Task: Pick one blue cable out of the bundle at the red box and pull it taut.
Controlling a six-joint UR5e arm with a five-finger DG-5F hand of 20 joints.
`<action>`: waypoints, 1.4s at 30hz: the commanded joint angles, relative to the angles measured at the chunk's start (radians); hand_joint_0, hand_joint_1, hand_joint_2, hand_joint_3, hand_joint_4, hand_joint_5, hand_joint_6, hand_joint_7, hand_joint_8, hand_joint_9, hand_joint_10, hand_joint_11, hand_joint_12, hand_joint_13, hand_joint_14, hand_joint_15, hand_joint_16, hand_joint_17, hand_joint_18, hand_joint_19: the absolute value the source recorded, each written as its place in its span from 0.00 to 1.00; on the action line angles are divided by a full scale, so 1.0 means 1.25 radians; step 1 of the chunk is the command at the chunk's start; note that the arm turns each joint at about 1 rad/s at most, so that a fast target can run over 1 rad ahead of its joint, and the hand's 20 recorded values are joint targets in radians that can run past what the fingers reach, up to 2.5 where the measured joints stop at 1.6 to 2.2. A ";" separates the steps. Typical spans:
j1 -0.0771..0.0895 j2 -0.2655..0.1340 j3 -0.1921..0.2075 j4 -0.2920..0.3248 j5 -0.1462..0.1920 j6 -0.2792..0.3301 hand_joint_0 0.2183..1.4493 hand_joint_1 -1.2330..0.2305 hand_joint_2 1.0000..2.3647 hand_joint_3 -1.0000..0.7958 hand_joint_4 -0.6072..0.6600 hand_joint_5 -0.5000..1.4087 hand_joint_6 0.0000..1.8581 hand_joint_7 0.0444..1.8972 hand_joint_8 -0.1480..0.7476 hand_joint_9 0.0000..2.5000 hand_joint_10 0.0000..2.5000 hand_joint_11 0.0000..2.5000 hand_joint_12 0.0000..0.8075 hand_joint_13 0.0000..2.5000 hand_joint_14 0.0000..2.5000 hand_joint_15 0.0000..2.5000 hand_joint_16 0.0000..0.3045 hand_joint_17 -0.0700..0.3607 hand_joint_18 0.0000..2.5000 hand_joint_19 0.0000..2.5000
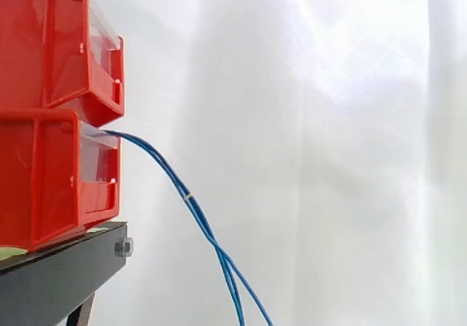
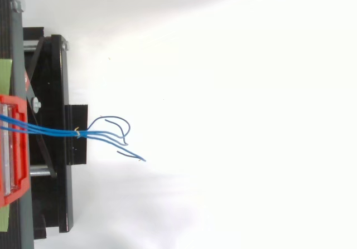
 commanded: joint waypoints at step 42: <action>-0.002 -0.305 0.000 0.407 0.052 -0.039 0.25 0.38 0.00 0.28 0.75 0.17 0.27 0.43 0.55 0.19 0.00 0.16 0.52 0.20 0.00 0.09 0.19 0.47 0.20 0.12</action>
